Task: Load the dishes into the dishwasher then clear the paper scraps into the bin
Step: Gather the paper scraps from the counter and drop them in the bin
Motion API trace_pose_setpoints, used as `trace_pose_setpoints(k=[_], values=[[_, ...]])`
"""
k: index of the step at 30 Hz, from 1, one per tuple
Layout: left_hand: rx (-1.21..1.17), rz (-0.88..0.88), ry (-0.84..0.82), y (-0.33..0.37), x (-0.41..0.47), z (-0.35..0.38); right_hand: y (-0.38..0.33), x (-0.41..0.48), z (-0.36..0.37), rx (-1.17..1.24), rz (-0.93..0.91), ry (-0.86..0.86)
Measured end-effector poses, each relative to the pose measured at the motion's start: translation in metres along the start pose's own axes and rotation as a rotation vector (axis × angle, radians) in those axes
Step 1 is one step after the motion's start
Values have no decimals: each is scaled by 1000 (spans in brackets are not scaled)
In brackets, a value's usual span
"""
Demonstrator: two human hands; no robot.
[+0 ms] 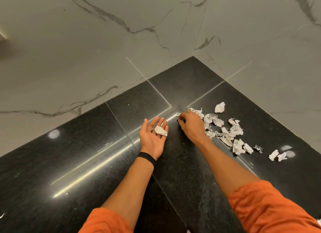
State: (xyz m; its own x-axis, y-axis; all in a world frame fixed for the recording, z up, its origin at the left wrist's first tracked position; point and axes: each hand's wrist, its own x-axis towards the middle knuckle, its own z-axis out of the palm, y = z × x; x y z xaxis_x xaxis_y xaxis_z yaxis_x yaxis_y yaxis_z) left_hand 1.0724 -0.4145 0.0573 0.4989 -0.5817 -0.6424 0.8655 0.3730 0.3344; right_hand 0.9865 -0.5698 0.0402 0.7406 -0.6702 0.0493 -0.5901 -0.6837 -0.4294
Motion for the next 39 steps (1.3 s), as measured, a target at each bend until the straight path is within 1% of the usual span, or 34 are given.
trace_pose_setpoints(k=[2, 4, 5, 7, 9, 10, 13, 14, 16, 20, 22, 23, 26, 28, 30, 32, 34, 35, 37, 39], values=[[26, -4, 6, -2, 2, 0, -6, -7, 1, 114, 27, 45], [47, -14, 12, -7, 4, 1, -18, -16, -2, 344, 74, 69], [51, -18, 16, -9, 5, 1, -27, -21, -4, 447, 80, 53], [49, -37, 17, -16, 6, 2, -42, -33, -8, 542, 36, -37], [34, -57, 9, -23, 6, 4, -49, -41, -10, 535, -10, -105], [22, -66, 4, -26, 5, 5, -48, -42, -11, 534, -3, -89], [-26, -81, -8, -29, 1, 4, -33, -30, -17, 504, 83, 43], [-44, -80, -8, -28, 0, 3, -25, -22, -17, 453, 95, 73], [-44, -74, -2, -24, -1, 0, -12, -6, -15, 310, 65, 71], [-22, -63, 20, -17, 1, -1, -3, 20, -7, 3, -88, -38], [-9, -62, 28, -15, 3, 1, -3, 25, -2, -91, -126, -47], [-3, -63, 30, -15, 4, 1, -2, 24, 1, -102, -130, -33], [21, -67, 42, -15, 7, 0, -3, 14, 7, -5, -61, 39], [38, -70, 47, -18, 10, 1, -12, 1, 5, 199, 29, 80], [51, -74, 39, -21, 11, 5, -27, -13, -3, 387, 47, 37], [60, -95, 17, -26, 9, 10, -39, -27, -11, 406, -46, -59], [38, -116, -3, -31, 8, 16, -41, -33, -17, 401, -102, -95], [29, -118, -14, -32, 8, 18, -37, -32, -21, 434, -77, -64], [15, -114, -28, -34, 8, 21, -18, -23, -28, 473, 39, 53], [14, -118, -31, -34, 6, 21, 8, -9, -34, 339, 115, 150]])
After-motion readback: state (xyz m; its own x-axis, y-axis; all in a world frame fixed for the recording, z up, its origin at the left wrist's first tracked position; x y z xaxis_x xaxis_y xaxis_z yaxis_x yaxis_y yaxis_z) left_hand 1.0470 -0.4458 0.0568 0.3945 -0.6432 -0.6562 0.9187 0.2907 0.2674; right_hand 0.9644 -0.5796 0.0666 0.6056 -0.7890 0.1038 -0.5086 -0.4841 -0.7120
